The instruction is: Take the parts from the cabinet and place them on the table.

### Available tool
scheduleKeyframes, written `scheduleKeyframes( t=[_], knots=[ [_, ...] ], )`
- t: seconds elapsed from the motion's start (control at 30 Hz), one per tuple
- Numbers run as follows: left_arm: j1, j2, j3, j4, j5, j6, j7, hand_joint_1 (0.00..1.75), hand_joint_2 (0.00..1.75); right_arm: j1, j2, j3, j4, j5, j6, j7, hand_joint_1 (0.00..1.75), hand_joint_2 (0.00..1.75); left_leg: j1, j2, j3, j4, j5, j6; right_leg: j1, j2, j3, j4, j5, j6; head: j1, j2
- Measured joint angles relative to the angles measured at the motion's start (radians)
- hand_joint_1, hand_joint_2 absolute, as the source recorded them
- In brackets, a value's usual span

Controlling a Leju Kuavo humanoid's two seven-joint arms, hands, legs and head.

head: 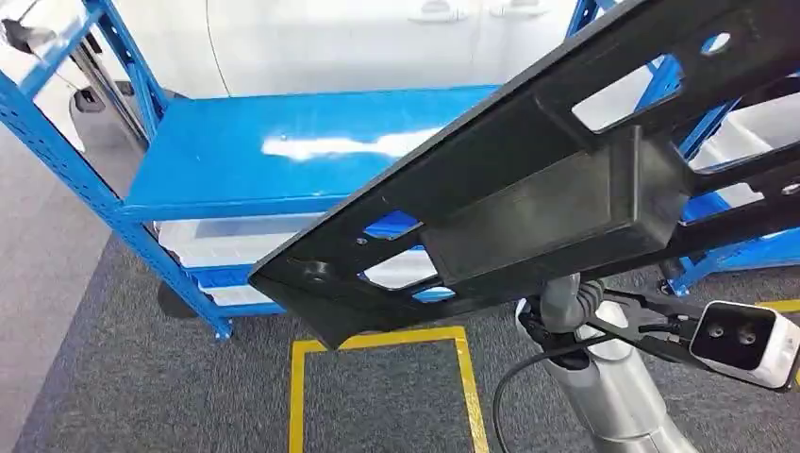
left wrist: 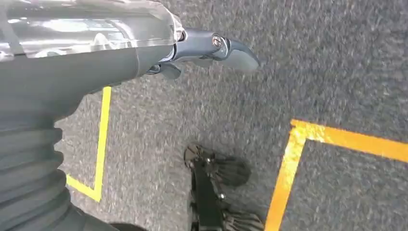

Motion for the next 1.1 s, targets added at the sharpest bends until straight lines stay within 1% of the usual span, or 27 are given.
scheduleKeyframes(
  t=[0.03, 0.07, 0.1, 0.13, 0.17, 0.2, 0.23, 0.27, 0.3, 0.33, 0.37, 0.47, 0.5, 0.53, 0.57, 0.63, 0.67, 0.7, 0.73, 0.8, 0.83, 0.87, 0.97, 1.0, 1.03, 1.07, 1.1],
  knots=[
    [-0.002, 0.000, 0.000, 0.000, 0.000, 0.000, -0.002, 0.00, 1.75, -0.005, 0.000, 0.004, 0.000, -0.005, -0.012, 0.000, 1.66, 1.75, -0.003, 0.003, -0.010, -0.001, 0.013, 0.007, -0.001, 0.003, -0.013, 0.026, -0.047, 0.003, 0.000, 0.000],
    [-0.003, 0.000, 0.000, 0.000, 0.000, 0.000, -0.005, 0.00, 1.75, -0.013, 0.000, 0.010, 0.000, -0.007, -0.022, 0.000, 1.66, 1.75, -0.002, 0.004, -0.023, -0.001, 0.023, 0.014, -0.003, 0.003, -0.032, 0.081, -0.110, 0.005, 0.000, 0.000],
    [-0.003, 0.000, 0.000, 0.000, 0.000, 0.000, -0.005, 0.00, 1.75, -0.017, 0.000, 0.016, 0.000, -0.008, -0.032, 0.000, 1.66, 1.75, -0.003, 0.004, -0.040, 0.000, 0.036, 0.013, -0.005, 0.003, -0.055, 0.164, -0.174, 0.009, 0.000, 0.000],
    [-0.002, 0.000, 0.000, 0.000, 0.000, 0.000, -0.005, 0.00, 1.75, -0.018, 0.000, 0.021, 0.000, -0.008, -0.040, 0.001, 1.66, 1.75, -0.003, 0.004, -0.055, 0.001, 0.047, 0.013, -0.005, 0.003, -0.073, 0.240, -0.214, 0.013, 0.000, 0.000],
    [-0.002, 0.000, 0.000, 0.000, 0.000, 0.000, -0.005, 0.00, 1.75, -0.018, 0.000, 0.026, 0.000, -0.007, -0.050, 0.002, 1.66, 1.75, -0.003, 0.004, -0.072, 0.004, 0.059, 0.012, -0.006, 0.003, -0.082, 0.299, -0.226, 0.015, 0.000, 0.000],
    [-0.002, 0.000, 0.000, 0.000, 0.000, 0.001, -0.004, 0.00, 1.75, -0.019, 0.000, 0.032, 0.000, -0.007, -0.059, 0.002, 1.66, 1.75, -0.003, 0.003, -0.089, 0.005, 0.064, 0.010, -0.008, 0.003, -0.073, 0.315, -0.204, 0.017, 0.000, 0.000],
    [-0.001, -0.001, 0.000, 0.000, 0.000, 0.002, -0.003, 0.00, 1.75, -0.020, 0.000, 0.039, 0.000, -0.007, -0.065, 0.003, 1.66, 1.75, -0.003, 0.003, -0.103, 0.009, 0.073, 0.008, -0.009, 0.003, -0.045, 0.294, -0.163, 0.016, 0.000, 0.000],
    [-0.001, -0.001, 0.000, 0.000, 0.000, 0.002, -0.001, 0.00, 1.75, -0.022, 0.000, 0.044, 0.000, -0.007, -0.070, 0.002, 1.66, 1.75, -0.003, 0.003, -0.116, 0.013, 0.080, 0.005, -0.009, 0.002, 0.002, 0.236, -0.121, 0.015, 0.000, 0.000],
    [-0.001, -0.001, 0.000, 0.000, 0.000, 0.003, 0.002, 0.00, 1.75, -0.025, -0.001, 0.047, 0.000, -0.007, -0.076, 0.002, 1.66, 1.75, -0.003, 0.003, -0.126, 0.018, 0.086, 0.002, -0.009, 0.002, 0.066, 0.150, -0.101, 0.010, 0.000, 0.000],
    [-0.001, -0.002, 0.000, 0.000, 0.000, 0.004, 0.005, 0.00, 1.75, -0.030, -0.002, 0.051, -0.001, -0.007, -0.080, 0.002, 1.66, 1.75, -0.004, 0.003, -0.134, 0.023, 0.092, -0.004, -0.007, 0.000, 0.134, 0.046, -0.140, 0.002, 0.000, 0.000],
    [-0.001, -0.002, 0.000, 0.000, 0.000, 0.005, 0.005, 0.00, 1.75, -0.034, -0.002, 0.055, -0.002, -0.007, -0.082, 0.001, 1.66, 1.75, -0.008, 0.003, -0.138, 0.029, 0.095, -0.008, -0.001, 0.001, 0.167, -0.009, -0.160, -0.002, 0.000, 0.000],
    [-0.001, -0.004, 0.000, 0.000, 0.000, 0.008, 0.014, 0.00, 1.75, -0.036, -0.006, 0.066, -0.002, -0.010, -0.089, 0.000, 1.66, 1.75, -0.006, 0.003, -0.136, 0.023, 0.112, -0.029, 0.003, 0.002, 0.158, -0.012, -0.154, -0.024, 0.000, 0.000],
    [-0.001, -0.004, 0.000, 0.000, 0.000, 0.009, 0.016, 0.00, 1.75, -0.035, -0.007, 0.068, -0.002, -0.010, -0.088, 0.000, 1.66, 1.75, -0.004, 0.003, -0.140, 0.025, 0.114, -0.035, -0.003, 0.001, 0.158, -0.021, -0.142, -0.035, 0.000, 0.000],
    [0.000, -0.005, 0.000, 0.000, 0.000, 0.010, 0.018, 0.00, 1.75, -0.035, -0.007, 0.071, -0.002, -0.005, -0.084, 0.000, 1.66, 1.75, -0.001, 0.001, -0.151, 0.047, 0.086, -0.040, -0.004, -0.002, 0.153, -0.024, -0.134, -0.042, 0.000, 0.000],
    [0.001, -0.005, 0.000, 0.000, 0.000, 0.012, 0.020, 0.00, 1.75, -0.032, -0.007, 0.071, -0.003, -0.002, -0.077, 0.000, 1.66, 1.75, 0.000, 0.000, -0.172, 0.103, 0.035, -0.045, -0.004, -0.002, 0.147, -0.023, -0.129, -0.048, 0.000, 0.000],
    [0.001, -0.005, 0.000, 0.000, 0.000, 0.015, 0.023, 0.00, 1.75, -0.018, -0.006, 0.073, -0.007, 0.005, -0.063, 0.000, 1.66, 1.75, 0.001, 0.001, -0.229, 0.257, -0.050, -0.054, -0.002, -0.002, 0.134, -0.022, -0.120, -0.051, 0.000, 0.000],
    [0.002, -0.006, 0.000, 0.000, 0.000, 0.014, 0.026, 0.00, 1.75, -0.007, -0.005, 0.073, -0.009, 0.013, -0.052, 0.000, 1.66, 1.75, 0.001, 0.001, -0.252, 0.328, -0.074, -0.058, -0.001, -0.002, 0.127, -0.020, -0.116, -0.050, 0.000, 0.000],
    [0.004, -0.007, 0.000, 0.000, 0.000, 0.015, 0.027, 0.00, 1.75, 0.004, -0.003, 0.073, -0.010, 0.016, -0.045, 0.000, 1.66, 1.75, 0.002, 0.001, -0.251, 0.344, -0.070, -0.059, -0.001, -0.002, 0.122, -0.018, -0.113, -0.049, 0.000, 0.000],
    [0.005, -0.007, 0.000, 0.000, 0.000, 0.015, 0.029, 0.00, 1.75, 0.012, 0.000, 0.073, -0.011, 0.021, -0.035, 0.000, 1.66, 1.75, 0.002, 0.001, -0.229, 0.319, -0.050, -0.059, -0.001, -0.001, 0.117, -0.014, -0.112, -0.048, 0.000, 0.000],
    [0.005, -0.007, 0.000, 0.000, 0.000, 0.016, 0.031, 0.00, 1.75, 0.016, 0.003, 0.073, -0.018, 0.024, -0.033, 0.000, 1.66, 1.75, 0.002, 0.001, -0.132, 0.162, 0.022, -0.054, -0.001, -0.001, 0.113, -0.007, -0.113, -0.045, 0.000, 0.000],
    [0.004, -0.007, 0.000, 0.000, 0.000, 0.016, 0.031, 0.00, 1.75, 0.016, 0.003, 0.073, -0.021, 0.025, -0.033, 0.000, 1.66, 1.75, 0.002, -0.001, -0.081, 0.077, 0.045, -0.048, -0.001, -0.001, 0.113, -0.006, -0.113, -0.042, 0.000, 0.000],
    [0.003, -0.007, 0.000, 0.001, 0.000, 0.016, 0.031, 0.00, 1.75, 0.017, 0.003, 0.073, -0.024, 0.026, -0.033, 0.000, 1.66, 1.75, -0.004, -0.004, -0.050, 0.036, 0.029, -0.038, 0.004, 0.000, 0.107, -0.004, -0.114, -0.036, 0.000, 0.000],
    [0.006, -0.008, 0.000, 0.002, 0.000, 0.018, 0.033, 0.00, 1.75, 0.023, 0.008, 0.073, -0.027, 0.029, -0.027, 0.000, 1.66, 1.75, -0.008, -0.004, -0.062, 0.029, 0.030, -0.020, 0.003, 0.000, 0.104, -0.005, -0.106, -0.020, 0.000, 0.000],
    [0.006, -0.008, 0.000, 0.002, 0.000, 0.021, 0.035, 0.00, 1.75, 0.025, 0.009, 0.071, -0.029, 0.034, -0.016, 0.000, 1.66, 1.75, 0.000, -0.004, -0.060, 0.020, 0.036, -0.012, 0.007, 0.000, 0.105, -0.004, -0.109, -0.012, 0.000, 0.000],
    [0.004, -0.009, 0.002, 0.002, 0.000, 0.022, 0.037, 0.00, 1.75, 0.033, 0.010, 0.064, -0.034, 0.040, 0.005, 0.000, 1.66, 1.75, 0.002, -0.002, -0.059, 0.015, 0.041, -0.004, 0.002, 0.002, 0.101, 0.010, -0.121, -0.007, 0.000, 0.000],
    [0.003, -0.009, 0.007, 0.002, 0.000, 0.023, 0.037, 0.00, 1.75, 0.041, 0.014, 0.055, -0.039, 0.049, 0.028, 0.000, 1.66, 1.75, 0.002, -0.002, -0.062, 0.014, 0.042, 0.002, 0.002, 0.002, 0.077, 0.055, -0.155, -0.003, 0.000, 0.000],
    [0.004, -0.009, 0.012, 0.002, 0.000, 0.023, 0.039, 0.00, 1.75, 0.051, 0.019, 0.048, -0.042, 0.059, 0.049, 0.000, 1.66, 1.75, 0.001, -0.002, -0.063, 0.014, 0.043, 0.005, 0.000, 0.002, 0.046, 0.122, -0.192, 0.000, 0.000, 0.000]
  ],
)
